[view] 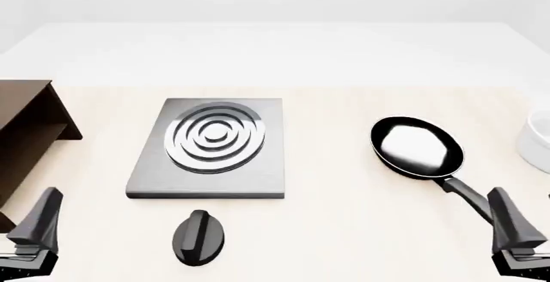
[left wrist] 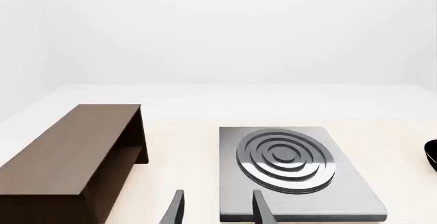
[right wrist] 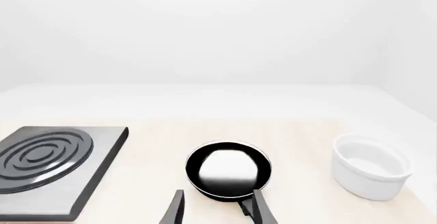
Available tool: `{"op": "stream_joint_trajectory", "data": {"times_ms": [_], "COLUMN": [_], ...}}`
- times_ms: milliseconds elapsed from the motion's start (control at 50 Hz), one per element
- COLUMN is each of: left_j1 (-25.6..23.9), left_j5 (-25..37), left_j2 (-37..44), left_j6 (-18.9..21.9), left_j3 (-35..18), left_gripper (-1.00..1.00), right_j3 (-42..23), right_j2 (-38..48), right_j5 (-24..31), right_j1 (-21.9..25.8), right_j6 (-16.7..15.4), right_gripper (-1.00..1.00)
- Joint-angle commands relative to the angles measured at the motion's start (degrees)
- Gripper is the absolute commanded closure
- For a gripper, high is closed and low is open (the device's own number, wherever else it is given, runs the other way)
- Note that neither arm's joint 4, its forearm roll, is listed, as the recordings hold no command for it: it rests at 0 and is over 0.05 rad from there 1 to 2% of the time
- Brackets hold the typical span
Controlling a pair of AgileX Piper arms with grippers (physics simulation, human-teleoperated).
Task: Turn on the stove and put the frying pan on it.
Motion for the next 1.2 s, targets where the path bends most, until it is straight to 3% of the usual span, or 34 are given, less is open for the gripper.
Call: {"op": "stream_joint_trajectory", "data": {"times_ms": [20,320,440,520,840,940,980,1200], "left_j1": [-0.11,-0.69,-2.24,-4.77,-8.92,-8.94,-11.43,-17.52], "left_j5": [-0.08,-0.05,3.24,4.19,16.38,17.31,22.91,29.88], "left_j2": [0.36,-0.11,1.57,4.95,7.83,7.52,7.04,7.61], "left_j6": [-0.12,0.53,-1.50,-0.23,-3.75,-3.73,-4.11,-4.99], "left_j3": [-0.16,-0.27,-3.32,-5.22,-11.43,-11.67,-12.93,-16.40], "left_gripper": [-1.00,-1.00,-1.00,-1.00,-1.00,-1.00,-1.00,-1.00], "right_j3": [-0.12,-0.16,-0.13,-0.12,-0.03,-0.02,0.00,0.02], "right_j2": [0.77,0.44,0.60,0.74,3.52,3.71,4.46,5.52], "right_j5": [-0.47,-0.25,-0.11,-0.11,-2.12,-2.28,-2.82,-3.64], "right_j1": [0.19,-0.07,-0.11,-0.09,-0.01,0.02,0.04,0.00], "right_j6": [-0.44,-0.07,0.31,0.50,1.93,1.99,2.30,2.51], "right_gripper": [-1.00,-1.00,-1.00,-1.00,-1.00,-1.00,-1.00,-1.00]}}
